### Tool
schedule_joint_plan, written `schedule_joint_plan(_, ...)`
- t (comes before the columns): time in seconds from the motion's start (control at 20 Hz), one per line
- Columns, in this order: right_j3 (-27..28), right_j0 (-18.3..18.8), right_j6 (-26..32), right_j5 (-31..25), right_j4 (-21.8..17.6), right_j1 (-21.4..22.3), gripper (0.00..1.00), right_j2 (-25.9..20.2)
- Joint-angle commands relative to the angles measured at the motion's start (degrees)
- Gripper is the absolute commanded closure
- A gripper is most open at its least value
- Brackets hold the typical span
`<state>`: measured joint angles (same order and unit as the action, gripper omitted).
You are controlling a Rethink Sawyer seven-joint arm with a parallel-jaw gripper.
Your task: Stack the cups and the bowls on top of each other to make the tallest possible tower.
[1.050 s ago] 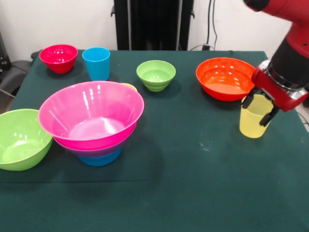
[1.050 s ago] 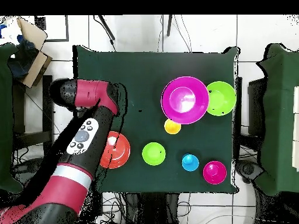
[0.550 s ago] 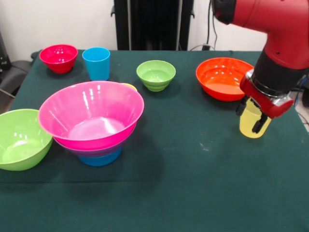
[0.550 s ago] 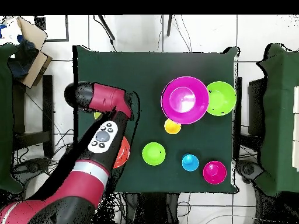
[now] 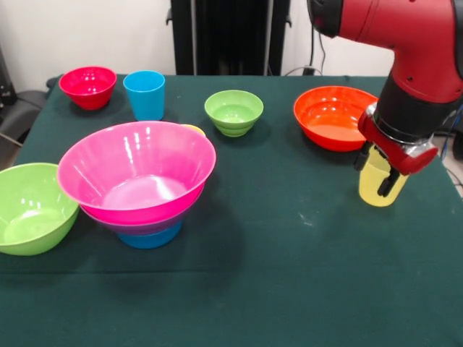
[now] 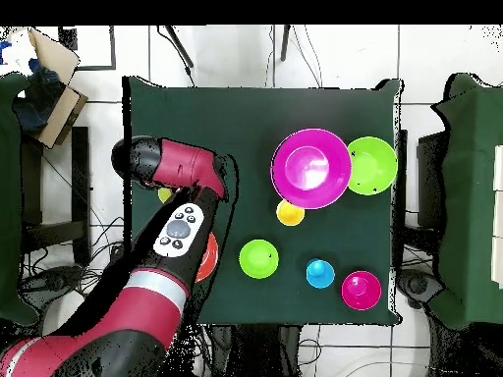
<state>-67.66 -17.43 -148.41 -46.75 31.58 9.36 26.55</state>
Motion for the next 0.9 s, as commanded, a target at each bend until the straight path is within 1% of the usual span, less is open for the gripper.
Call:
schedule_joint_plan(0.05, 5.7, -1.8, -10.5, -10.5, -4.4, -2.8, 0.00, -0.2)
schedule_joint_plan(0.3, 8.2, -3.1, -12.1, -13.3, -4.6, -4.3, 0.00, 3.0)
schedule_joint_plan(0.5, 8.8, -3.8, -12.9, -13.4, -3.3, -5.2, 0.00, 3.8)
schedule_joint_plan(0.9, 5.9, -4.1, -12.8, -6.7, -0.2, -5.0, 0.00, 1.5)
